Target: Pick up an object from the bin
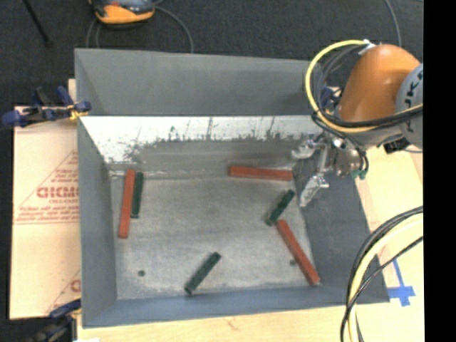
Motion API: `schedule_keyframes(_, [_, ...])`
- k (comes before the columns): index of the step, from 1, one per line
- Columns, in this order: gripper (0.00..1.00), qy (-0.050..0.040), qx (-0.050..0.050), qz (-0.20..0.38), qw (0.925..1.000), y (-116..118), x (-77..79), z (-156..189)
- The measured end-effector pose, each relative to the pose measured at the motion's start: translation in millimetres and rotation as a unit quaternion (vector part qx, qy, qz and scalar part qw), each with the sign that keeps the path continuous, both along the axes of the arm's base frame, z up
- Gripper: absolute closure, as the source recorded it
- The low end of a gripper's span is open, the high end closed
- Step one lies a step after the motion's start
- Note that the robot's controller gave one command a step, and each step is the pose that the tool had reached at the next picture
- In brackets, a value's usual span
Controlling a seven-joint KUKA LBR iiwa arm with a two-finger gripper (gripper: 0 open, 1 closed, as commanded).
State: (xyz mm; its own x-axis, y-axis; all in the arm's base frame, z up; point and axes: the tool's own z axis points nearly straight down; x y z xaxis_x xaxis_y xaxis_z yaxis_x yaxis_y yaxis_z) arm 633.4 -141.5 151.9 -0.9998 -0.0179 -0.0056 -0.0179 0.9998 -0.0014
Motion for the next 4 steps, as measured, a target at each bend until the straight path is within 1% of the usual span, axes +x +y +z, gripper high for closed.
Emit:
schedule_keyframes(1, [0.0,0.0001,0.0,0.0,1.0,0.1,0.0,-0.1])
schedule_keyframes(2, [1.0,-0.0005,-0.003,0.176,0.9844,1.6,24.9,-58.4])
schedule_keyframes(3, [1.0,-0.001,-0.003,0.175,0.9845,1.6,25.1,-58.4])
schedule_keyframes(4, [1.0,-0.0019,-0.002,0.25,0.9682,2.7,-15.9,109.2])
